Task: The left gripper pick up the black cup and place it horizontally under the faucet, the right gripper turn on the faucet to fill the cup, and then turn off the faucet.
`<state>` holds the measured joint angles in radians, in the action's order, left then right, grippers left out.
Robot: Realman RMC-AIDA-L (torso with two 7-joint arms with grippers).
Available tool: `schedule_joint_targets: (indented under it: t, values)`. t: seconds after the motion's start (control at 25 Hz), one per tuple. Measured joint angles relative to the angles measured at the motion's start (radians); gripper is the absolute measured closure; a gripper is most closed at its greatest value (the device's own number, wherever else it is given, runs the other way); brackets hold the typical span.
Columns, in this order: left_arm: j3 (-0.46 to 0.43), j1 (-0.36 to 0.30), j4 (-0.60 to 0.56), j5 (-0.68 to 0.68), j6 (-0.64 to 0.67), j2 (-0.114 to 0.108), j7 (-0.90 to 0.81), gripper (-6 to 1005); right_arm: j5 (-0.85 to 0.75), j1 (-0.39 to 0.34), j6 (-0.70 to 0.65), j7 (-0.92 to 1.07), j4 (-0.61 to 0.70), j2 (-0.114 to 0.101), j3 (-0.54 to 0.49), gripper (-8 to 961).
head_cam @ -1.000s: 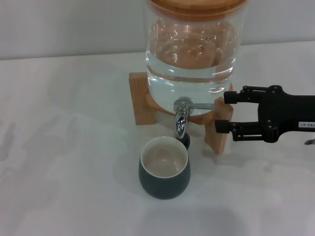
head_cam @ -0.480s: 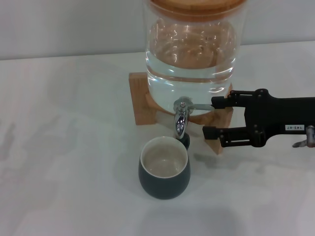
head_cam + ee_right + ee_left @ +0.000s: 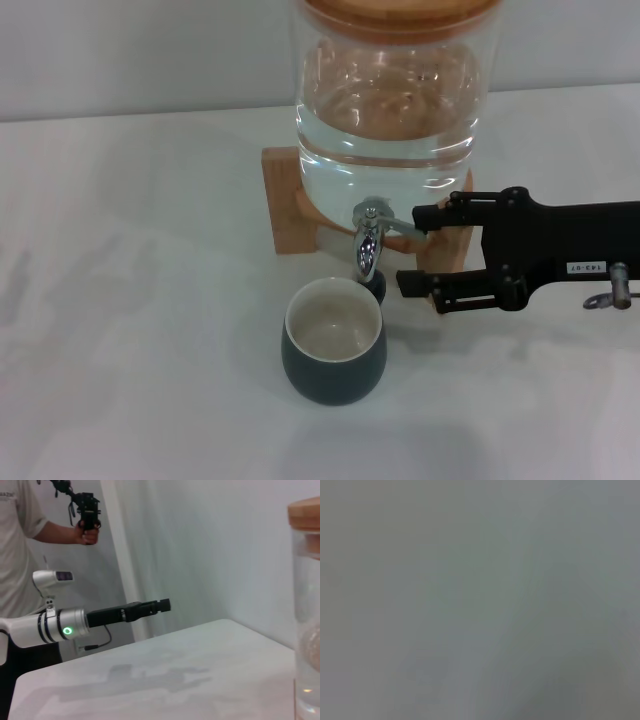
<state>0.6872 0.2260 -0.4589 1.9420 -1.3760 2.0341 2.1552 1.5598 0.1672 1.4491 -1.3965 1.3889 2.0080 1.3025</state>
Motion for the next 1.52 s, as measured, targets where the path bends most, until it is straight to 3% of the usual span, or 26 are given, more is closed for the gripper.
schedule_joint_targets:
  t: [1.0,1.52]
  values:
    - [0.0,0.012,-0.001,-0.006,0.015,-0.003,0.005,599,0.0,0.003,-0.018,0.024,0.039,0.0,0.041,171]
    - [0.0,0.015,-0.001,-0.004,0.025,-0.002,0.013,599,0.016,-0.018,0.039,0.022,0.059,-0.002,-0.107,171]
